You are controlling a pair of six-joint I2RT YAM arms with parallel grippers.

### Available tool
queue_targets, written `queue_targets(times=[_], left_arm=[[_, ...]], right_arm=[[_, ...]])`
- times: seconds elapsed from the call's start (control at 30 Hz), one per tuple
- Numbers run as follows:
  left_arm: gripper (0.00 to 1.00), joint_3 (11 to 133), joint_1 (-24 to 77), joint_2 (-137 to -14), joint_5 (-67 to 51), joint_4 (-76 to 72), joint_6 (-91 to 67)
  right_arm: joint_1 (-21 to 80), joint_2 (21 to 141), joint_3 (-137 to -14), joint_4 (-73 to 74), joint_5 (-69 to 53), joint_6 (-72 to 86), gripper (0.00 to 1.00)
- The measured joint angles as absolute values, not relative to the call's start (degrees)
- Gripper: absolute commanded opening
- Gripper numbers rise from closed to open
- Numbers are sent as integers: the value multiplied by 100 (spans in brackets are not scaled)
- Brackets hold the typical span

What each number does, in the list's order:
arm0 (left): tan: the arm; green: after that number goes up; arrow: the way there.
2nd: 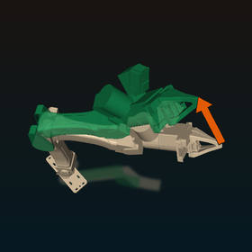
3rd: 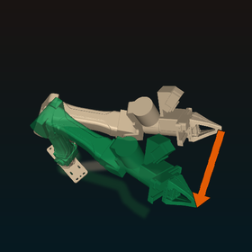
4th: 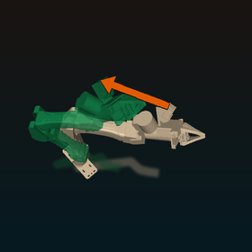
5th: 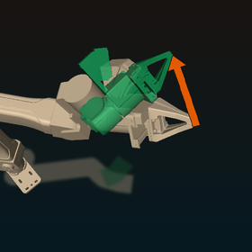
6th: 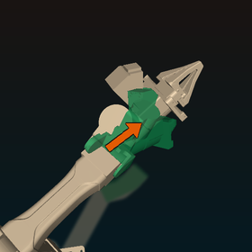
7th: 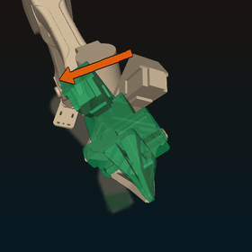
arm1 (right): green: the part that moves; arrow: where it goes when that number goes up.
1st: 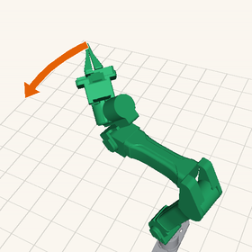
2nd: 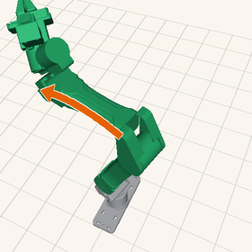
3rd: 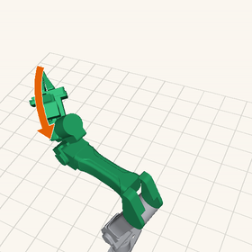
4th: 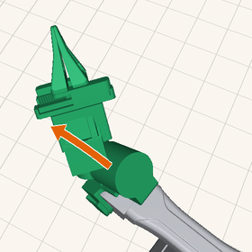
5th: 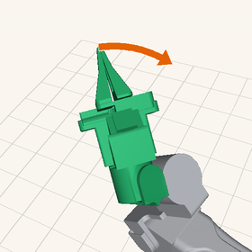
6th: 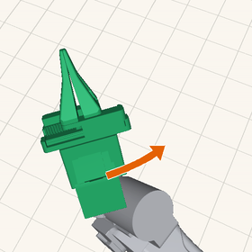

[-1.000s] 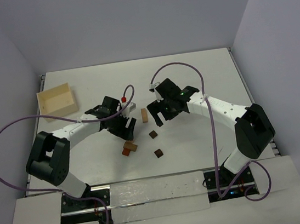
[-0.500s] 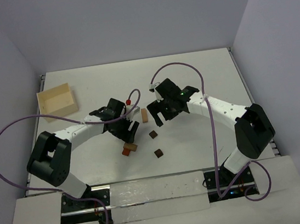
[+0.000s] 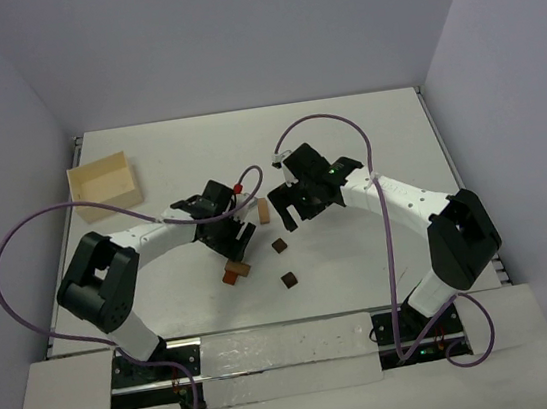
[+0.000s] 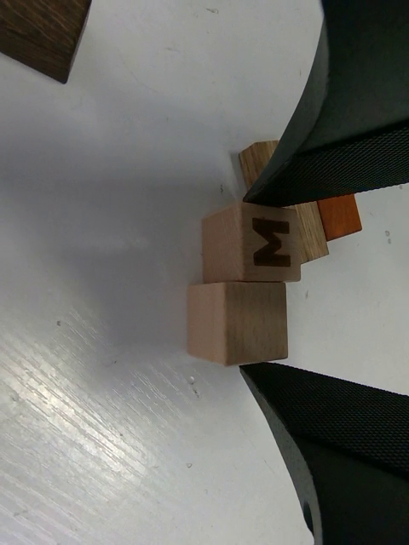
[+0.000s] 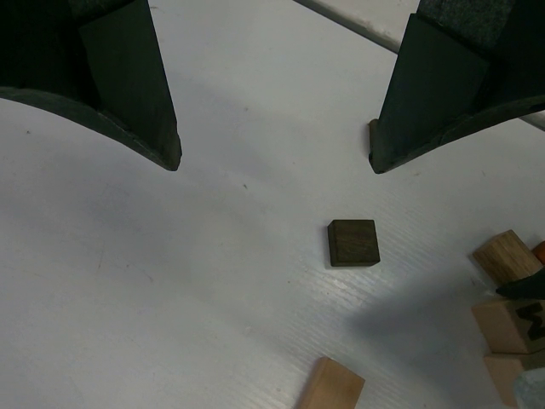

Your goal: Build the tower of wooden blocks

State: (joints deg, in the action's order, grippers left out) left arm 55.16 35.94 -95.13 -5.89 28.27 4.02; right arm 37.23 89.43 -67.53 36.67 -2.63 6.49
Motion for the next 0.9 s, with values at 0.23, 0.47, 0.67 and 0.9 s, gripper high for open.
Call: queue_targets(times=[0.23, 0.47, 0.67, 0.9], left_arm=[[81, 5554, 3698, -9516, -462, 2827, 501], [84, 5618, 3708, -9556, -385, 2821, 599], [84, 5621, 3731, -9557, -360, 2821, 789], [82, 5621, 3750, -9557, -361, 2801, 979]], right_arm=[[3723, 8943, -6753, 3667, -266, 650, 100], [3723, 8943, -6753, 3667, -266, 648, 100], [3723, 8943, -6753, 3667, -270, 648, 100], [3723, 8943, -6753, 3667, -287, 649, 100]])
